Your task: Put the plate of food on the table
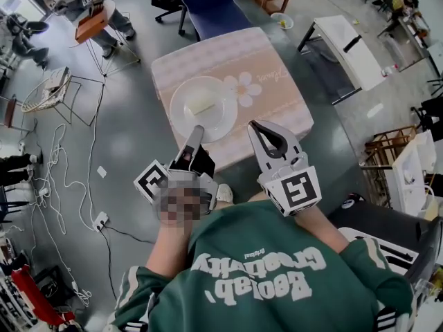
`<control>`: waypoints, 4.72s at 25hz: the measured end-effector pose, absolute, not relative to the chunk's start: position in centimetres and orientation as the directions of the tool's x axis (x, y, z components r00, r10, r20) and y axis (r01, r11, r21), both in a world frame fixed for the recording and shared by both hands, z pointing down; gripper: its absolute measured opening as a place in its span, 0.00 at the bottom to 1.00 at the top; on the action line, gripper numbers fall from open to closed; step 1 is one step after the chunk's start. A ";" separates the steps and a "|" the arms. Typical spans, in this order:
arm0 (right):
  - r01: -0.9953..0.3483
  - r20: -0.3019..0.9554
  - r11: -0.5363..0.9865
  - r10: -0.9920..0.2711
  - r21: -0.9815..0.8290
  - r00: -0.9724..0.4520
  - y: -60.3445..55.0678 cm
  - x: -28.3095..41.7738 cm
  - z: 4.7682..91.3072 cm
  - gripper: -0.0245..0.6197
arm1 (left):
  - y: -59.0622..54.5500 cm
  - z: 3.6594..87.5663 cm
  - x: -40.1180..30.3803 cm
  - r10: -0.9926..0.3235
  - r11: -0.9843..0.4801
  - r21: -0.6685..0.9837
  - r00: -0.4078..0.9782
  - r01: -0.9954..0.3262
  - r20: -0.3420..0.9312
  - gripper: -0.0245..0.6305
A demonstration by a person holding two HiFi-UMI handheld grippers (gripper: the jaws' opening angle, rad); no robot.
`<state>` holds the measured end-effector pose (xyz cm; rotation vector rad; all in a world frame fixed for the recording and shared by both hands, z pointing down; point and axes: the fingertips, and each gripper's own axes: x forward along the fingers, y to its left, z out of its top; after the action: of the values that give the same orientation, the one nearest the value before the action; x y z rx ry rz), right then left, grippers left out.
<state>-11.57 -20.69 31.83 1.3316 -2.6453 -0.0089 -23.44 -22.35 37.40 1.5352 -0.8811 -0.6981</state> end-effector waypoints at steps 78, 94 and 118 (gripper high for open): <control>-0.612 0.209 0.787 -0.588 -0.074 -0.781 -39.6 -4.7 37.4 0.06 | -37.0 43.6 -16.8 -0.919 0.174 0.959 0.313 -0.223 0.239 0.08; -0.651 0.271 0.754 -0.610 -0.093 -0.745 -45.5 -6.9 40.4 0.06 | -42.2 48.2 -18.0 -0.899 0.209 0.958 0.347 -0.198 0.268 0.08; -0.713 0.342 0.690 -0.645 -0.123 -0.684 -54.7 -7.9 49.3 0.06 | -49.9 58.0 -19.6 -0.854 0.294 0.935 0.384 -0.201 0.351 0.08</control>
<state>-7.89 -54.70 49.34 1.0806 -2.6307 0.3585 -19.55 -49.91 58.03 1.2241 -1.1239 -0.5863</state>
